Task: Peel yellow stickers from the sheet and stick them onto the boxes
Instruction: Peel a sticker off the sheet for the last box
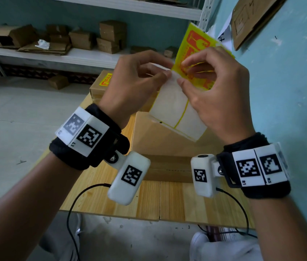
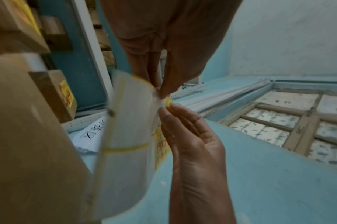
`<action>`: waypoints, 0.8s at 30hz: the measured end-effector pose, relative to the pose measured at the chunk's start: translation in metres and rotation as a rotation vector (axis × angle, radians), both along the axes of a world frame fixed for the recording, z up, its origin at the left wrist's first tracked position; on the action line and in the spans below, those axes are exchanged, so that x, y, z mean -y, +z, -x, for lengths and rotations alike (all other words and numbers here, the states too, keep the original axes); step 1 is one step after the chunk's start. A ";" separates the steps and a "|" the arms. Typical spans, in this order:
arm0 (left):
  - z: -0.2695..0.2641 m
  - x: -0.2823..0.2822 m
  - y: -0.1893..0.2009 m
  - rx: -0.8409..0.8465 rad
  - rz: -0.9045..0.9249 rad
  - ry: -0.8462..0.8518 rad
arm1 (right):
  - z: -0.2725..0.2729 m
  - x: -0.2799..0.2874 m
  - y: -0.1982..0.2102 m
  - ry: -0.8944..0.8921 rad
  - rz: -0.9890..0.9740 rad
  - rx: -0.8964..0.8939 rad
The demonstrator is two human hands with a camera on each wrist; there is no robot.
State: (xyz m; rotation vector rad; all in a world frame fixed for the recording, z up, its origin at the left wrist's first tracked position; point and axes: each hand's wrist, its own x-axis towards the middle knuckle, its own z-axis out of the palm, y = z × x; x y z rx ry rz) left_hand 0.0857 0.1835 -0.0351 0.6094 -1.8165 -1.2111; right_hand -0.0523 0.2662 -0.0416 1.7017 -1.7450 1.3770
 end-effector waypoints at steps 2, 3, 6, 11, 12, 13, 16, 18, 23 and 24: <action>0.001 -0.002 0.000 -0.004 -0.066 0.000 | 0.000 0.000 0.000 -0.034 -0.011 -0.056; 0.002 -0.003 0.000 -0.010 -0.102 -0.007 | 0.000 0.000 -0.001 -0.046 -0.010 -0.067; 0.001 -0.005 0.001 -0.034 -0.208 -0.042 | -0.001 0.001 -0.002 -0.075 -0.004 -0.082; 0.000 -0.002 0.001 -0.066 -0.368 -0.102 | -0.001 0.001 -0.003 -0.081 0.014 -0.077; 0.000 -0.002 0.001 -0.076 -0.389 -0.113 | -0.001 0.002 -0.003 -0.079 0.015 -0.072; 0.000 -0.002 0.001 -0.085 -0.407 -0.122 | -0.001 0.002 -0.002 -0.076 0.016 -0.067; 0.001 -0.001 0.000 -0.101 -0.440 -0.151 | -0.002 0.002 -0.002 -0.060 0.022 -0.043; 0.002 -0.001 -0.002 -0.104 -0.455 -0.183 | -0.002 0.002 -0.003 -0.046 0.029 -0.020; 0.004 0.000 -0.005 -0.105 -0.466 -0.181 | -0.002 0.003 -0.004 -0.036 0.032 -0.008; 0.004 0.000 -0.005 -0.099 -0.460 -0.181 | -0.002 0.003 -0.005 -0.037 0.032 -0.010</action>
